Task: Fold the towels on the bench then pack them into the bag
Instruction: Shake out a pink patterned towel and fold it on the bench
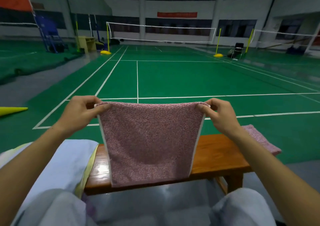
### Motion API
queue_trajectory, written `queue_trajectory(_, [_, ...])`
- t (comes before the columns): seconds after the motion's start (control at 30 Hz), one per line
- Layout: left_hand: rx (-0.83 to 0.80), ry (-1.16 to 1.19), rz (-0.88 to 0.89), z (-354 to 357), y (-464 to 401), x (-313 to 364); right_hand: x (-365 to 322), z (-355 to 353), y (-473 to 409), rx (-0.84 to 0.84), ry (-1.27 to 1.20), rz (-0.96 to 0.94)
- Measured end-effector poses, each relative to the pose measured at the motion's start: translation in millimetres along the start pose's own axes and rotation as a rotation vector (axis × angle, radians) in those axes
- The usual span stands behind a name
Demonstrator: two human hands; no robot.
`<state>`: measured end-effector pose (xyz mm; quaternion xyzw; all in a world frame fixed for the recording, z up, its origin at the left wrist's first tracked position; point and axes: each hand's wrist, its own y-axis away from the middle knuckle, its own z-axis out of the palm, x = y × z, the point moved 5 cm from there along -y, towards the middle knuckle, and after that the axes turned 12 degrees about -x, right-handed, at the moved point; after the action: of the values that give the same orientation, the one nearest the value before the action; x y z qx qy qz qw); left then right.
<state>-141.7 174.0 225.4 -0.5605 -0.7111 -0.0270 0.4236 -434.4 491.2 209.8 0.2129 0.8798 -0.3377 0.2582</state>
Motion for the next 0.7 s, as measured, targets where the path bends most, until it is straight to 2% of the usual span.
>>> queue_trajectory(0.23, [-0.024, 0.334, 0.043, -14, 16, 19, -32, -25, 19, 0.105, -0.118, -0.089])
queue_trajectory(0.33, [0.02, 0.409, 0.025, -19, 10, 17, -32, -28, 8, 0.112, -0.176, -0.094])
queue_trajectory(0.5, [0.008, 0.315, -0.072, 2, -23, -29, 17, 10, -37, -0.055, -0.171, -0.011])
queue_trajectory(0.7, [-0.098, 0.094, -0.303, 84, -64, -167, 143, 132, -92, -0.272, -0.037, 0.239])
